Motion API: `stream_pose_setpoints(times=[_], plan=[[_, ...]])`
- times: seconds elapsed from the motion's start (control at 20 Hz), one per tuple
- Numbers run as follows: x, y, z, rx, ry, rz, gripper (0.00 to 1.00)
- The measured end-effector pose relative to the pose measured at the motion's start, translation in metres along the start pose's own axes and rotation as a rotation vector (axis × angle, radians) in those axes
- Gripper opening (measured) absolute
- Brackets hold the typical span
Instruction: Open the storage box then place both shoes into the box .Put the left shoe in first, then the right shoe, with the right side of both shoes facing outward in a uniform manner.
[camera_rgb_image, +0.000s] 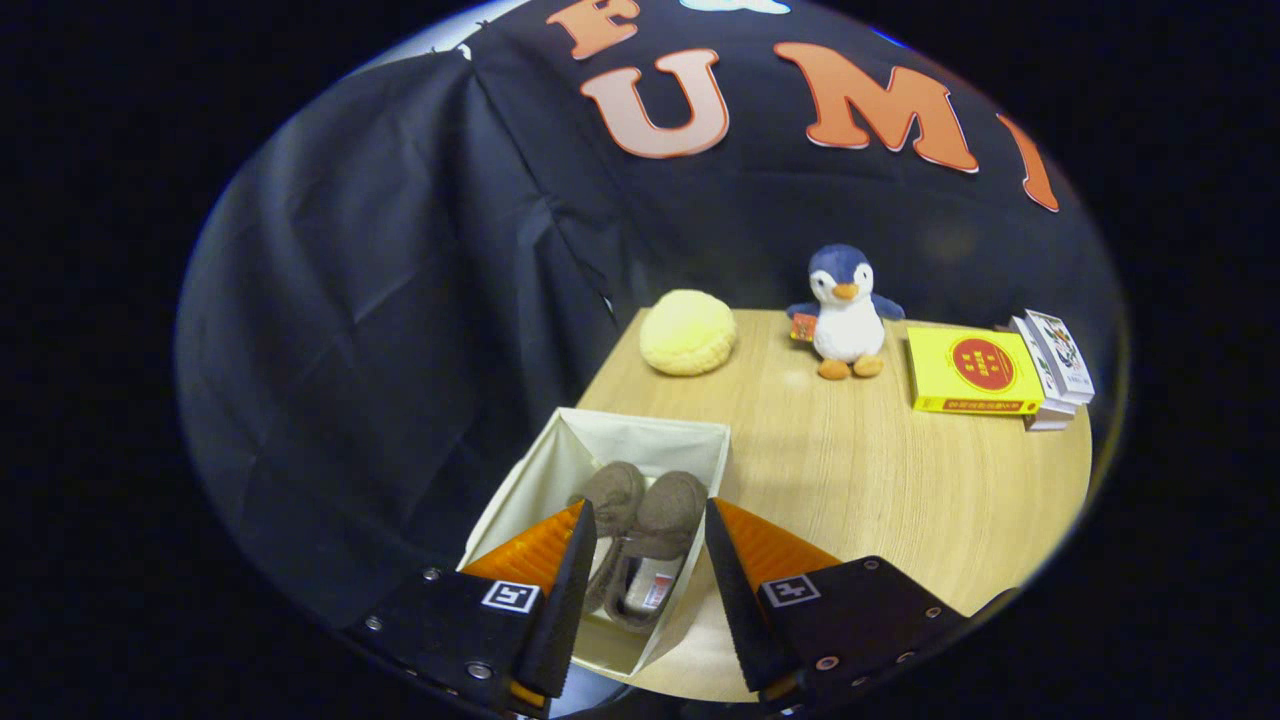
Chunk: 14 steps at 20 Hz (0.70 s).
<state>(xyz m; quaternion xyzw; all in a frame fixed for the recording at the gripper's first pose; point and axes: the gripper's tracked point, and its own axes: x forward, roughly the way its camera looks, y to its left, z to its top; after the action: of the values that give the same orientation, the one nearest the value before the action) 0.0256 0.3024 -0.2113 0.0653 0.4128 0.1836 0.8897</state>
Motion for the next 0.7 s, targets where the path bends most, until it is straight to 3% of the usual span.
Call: stream_pose_setpoints(times=[0.35, 0.7], plan=[[-0.095, -0.041, 0.071, -0.150, -0.312, 0.009, 0.85], [-0.186, -0.093, 0.113, -0.246, -0.560, -0.058, 0.89]])
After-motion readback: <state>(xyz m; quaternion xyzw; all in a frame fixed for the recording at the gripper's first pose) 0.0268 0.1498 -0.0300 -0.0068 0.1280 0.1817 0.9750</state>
